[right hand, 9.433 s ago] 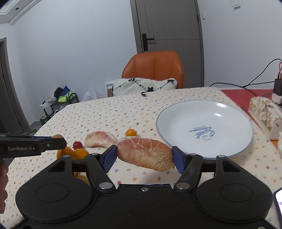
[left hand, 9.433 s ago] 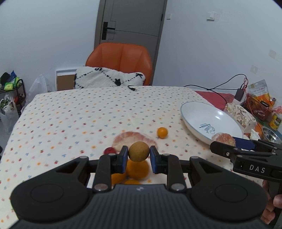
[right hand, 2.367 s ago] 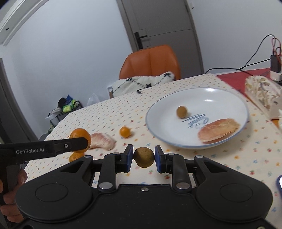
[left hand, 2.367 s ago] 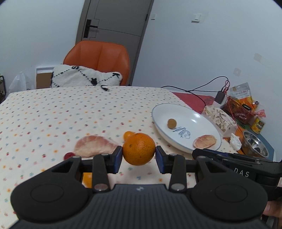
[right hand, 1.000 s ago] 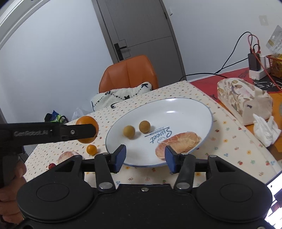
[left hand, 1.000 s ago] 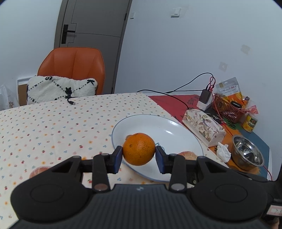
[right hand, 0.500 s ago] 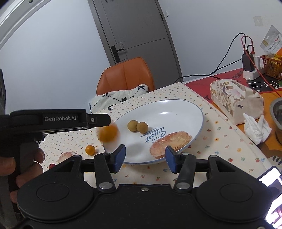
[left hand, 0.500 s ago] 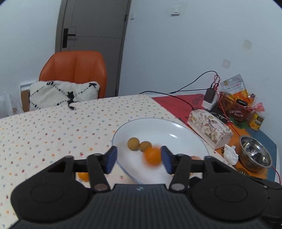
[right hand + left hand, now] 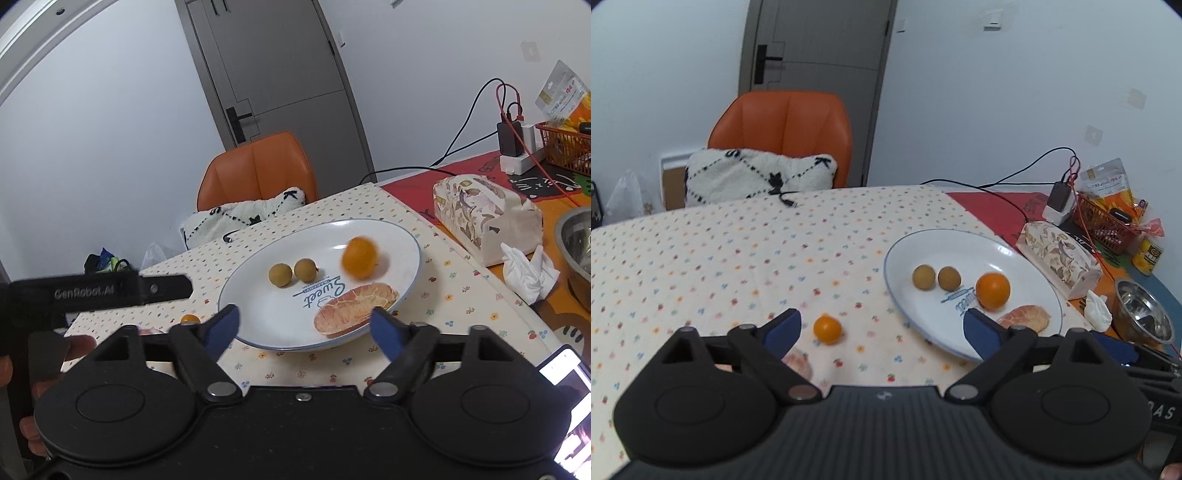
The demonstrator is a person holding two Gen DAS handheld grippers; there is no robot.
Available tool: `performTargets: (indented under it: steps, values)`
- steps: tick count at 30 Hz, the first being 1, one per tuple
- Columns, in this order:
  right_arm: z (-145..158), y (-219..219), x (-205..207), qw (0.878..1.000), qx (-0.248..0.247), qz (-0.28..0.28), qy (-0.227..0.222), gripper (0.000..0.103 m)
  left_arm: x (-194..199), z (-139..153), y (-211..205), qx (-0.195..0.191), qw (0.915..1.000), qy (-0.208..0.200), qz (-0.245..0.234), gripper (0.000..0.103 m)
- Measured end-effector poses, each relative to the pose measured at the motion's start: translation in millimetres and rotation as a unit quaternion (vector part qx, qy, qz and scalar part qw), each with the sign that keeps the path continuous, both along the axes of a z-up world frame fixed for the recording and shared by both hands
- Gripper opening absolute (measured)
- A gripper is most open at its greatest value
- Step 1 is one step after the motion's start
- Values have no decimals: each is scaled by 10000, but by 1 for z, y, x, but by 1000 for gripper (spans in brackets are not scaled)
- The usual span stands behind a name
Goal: Organize fruits
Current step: 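Withdraw both grippers from the bowl toward the remaining fruit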
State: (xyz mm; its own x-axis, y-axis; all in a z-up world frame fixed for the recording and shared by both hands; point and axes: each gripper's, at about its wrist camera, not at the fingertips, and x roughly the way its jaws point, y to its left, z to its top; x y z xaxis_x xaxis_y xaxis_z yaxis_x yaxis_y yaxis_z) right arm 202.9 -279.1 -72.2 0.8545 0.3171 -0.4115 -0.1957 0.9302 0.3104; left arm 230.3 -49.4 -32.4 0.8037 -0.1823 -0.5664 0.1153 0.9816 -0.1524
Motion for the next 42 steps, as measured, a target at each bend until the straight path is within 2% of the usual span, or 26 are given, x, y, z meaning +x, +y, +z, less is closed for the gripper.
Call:
performTargets:
  steps: [2, 7, 12, 17, 22, 28, 42]
  values:
    - [2, 1, -2, 10000, -6, -19, -13, 92, -4, 0, 4, -10, 10000, 4, 62, 94]
    - [6, 5, -6, 10000, -81, -35, -30, 103, -12, 2, 14, -5, 9999, 43, 166, 94]
    - [9, 10, -9, 9998, -153, -108, -23, 103, -22, 3, 26, 25, 9996, 71, 283, 94]
    - [11, 16, -13, 9996, -257, -146, -48, 103, -31, 3, 38, -137, 9992, 192, 329, 94]
    - [13, 24, -18, 9995, -290, -38, -99, 103, -43, 5, 44, -155, 9992, 132, 348, 94]
    - [15, 33, -21, 9994, -337, 70, -65, 103, -58, 7, 53, -163, 9988, 35, 453, 103]
    - [15, 50, -27, 9984, -264, 487, 60, 103, -92, -4, 83, -310, 9969, 107, 711, 103]
